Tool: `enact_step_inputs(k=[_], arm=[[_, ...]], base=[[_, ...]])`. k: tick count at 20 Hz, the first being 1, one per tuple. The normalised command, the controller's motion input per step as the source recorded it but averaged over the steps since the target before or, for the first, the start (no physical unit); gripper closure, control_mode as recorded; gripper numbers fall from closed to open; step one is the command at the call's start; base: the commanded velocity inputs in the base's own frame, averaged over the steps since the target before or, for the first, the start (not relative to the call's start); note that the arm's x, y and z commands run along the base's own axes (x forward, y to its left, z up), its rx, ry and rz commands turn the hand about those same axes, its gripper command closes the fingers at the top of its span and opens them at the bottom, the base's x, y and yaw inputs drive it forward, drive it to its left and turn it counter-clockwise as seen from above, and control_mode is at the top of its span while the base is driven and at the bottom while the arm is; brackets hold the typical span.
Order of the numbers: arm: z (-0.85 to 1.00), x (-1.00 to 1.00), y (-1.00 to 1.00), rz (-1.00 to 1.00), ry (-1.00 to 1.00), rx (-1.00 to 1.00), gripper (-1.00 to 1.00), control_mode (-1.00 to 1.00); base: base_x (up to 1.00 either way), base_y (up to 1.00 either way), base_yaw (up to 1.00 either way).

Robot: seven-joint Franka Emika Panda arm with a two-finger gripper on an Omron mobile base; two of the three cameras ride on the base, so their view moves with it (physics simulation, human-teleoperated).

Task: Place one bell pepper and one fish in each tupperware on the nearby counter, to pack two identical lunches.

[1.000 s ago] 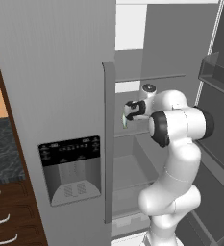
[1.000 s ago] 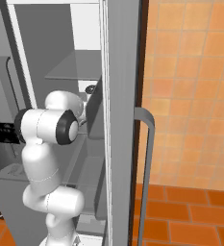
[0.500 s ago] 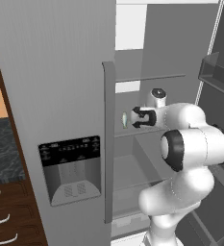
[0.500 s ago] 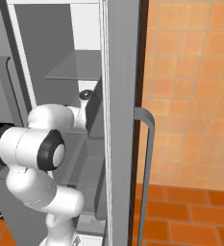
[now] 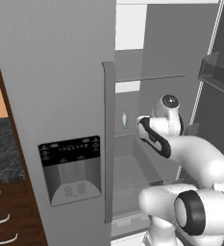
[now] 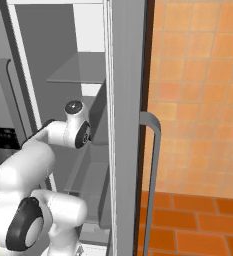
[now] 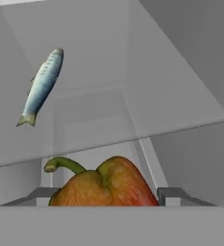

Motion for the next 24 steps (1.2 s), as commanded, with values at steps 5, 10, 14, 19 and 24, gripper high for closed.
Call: enact_step_inputs(k=[5, 10, 14, 19, 24], arm=[[0.32, -0.74, 0.22, 0.00, 0.13, 0.00, 1.00, -1.00], [0.45, -0.52, 0.05, 0.04, 0.14, 0.00, 1.00, -1.00], [0.14, -0.92, 0.30, 0.00, -0.06, 0.00, 1.00, -1.00], [0.33, -0.98, 0.04, 0.00, -0.18, 0.00, 1.00, -1.00], [0.01, -0.73, 0.07, 0.07, -0.21, 0.00, 1.00, -1.00]], base=[[0.00, 0.00, 0.00], [0.00, 0.00, 0.00], [0.00, 0.00, 0.00], [0.00, 0.00, 0.00], [0.00, 0.00, 0.00]])
